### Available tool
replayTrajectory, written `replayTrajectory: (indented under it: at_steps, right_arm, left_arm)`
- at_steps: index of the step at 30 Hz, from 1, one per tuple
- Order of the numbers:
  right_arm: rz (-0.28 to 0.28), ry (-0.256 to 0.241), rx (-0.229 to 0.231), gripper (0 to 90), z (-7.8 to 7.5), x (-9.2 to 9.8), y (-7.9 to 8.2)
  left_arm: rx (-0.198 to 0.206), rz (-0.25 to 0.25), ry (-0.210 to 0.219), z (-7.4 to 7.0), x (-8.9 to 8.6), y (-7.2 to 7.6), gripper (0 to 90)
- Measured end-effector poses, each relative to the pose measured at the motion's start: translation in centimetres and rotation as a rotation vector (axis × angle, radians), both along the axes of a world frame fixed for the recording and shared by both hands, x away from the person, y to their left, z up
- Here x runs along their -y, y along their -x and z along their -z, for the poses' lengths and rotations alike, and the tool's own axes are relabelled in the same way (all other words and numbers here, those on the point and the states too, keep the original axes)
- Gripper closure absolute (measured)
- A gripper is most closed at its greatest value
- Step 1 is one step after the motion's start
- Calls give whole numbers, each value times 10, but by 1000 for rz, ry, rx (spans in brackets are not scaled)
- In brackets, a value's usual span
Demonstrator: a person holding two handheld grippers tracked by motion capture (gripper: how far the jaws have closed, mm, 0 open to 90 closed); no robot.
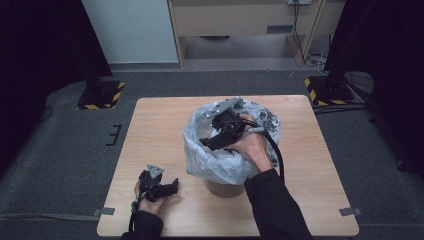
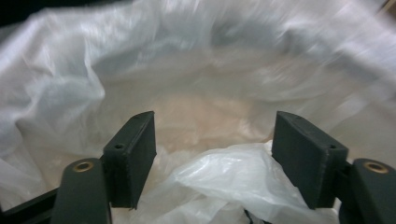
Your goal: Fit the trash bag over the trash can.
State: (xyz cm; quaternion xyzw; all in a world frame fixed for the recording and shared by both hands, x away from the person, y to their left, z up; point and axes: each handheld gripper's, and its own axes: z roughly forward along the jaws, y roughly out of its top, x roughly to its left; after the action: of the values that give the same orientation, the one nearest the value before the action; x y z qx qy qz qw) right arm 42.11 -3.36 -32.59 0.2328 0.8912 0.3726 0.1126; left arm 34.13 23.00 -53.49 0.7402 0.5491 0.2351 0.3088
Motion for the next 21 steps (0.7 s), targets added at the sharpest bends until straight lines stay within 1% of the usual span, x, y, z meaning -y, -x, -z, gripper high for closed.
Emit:
replayTrajectory:
  at_steps: [1, 3, 6, 7, 9, 10, 12, 15, 17, 19, 21]
  right_arm:
    - [4, 17, -4, 293, 2, -1, -1]
    - [6, 57, -29, 290, 7, -4, -3]
    - [-3, 132, -86, 268, 16, -9, -5]
    - [-4, 150, -99, 267, 18, -10, -6]
    - [-11, 158, -106, 263, 20, -12, -7]
    - [-16, 157, -99, 260, 20, -13, -6]
    - [-14, 136, -77, 253, 18, -12, -5]
    - [1, 62, -28, 233, 10, -7, -3]
    - [25, 8, 5, 230, 2, -3, -1]
    - [57, -30, 26, 216, -6, 0, 1]
    - [87, -61, 68, 209, -13, 3, 3]
  left_arm:
    - [-1, 1, 1, 0, 0, 0, 100]
    - [0, 4, 1, 0, 0, 0, 99]
    - [0, 5, 0, 0, 0, 0, 100]
    - [1, 5, 0, 0, 0, 0, 100]
    - [-1, 10, -1, 0, 0, 1, 99]
    - [0, 10, -1, 0, 0, 1, 99]
    - [0, 10, -1, 0, 0, 1, 99]
    - [0, 11, -1, 0, 0, 1, 100]
    - [-1, 11, -1, 0, 0, 1, 99]
    - [-1, 11, 1, 0, 0, 1, 100]
    - [0, 10, 0, 0, 0, 1, 99]
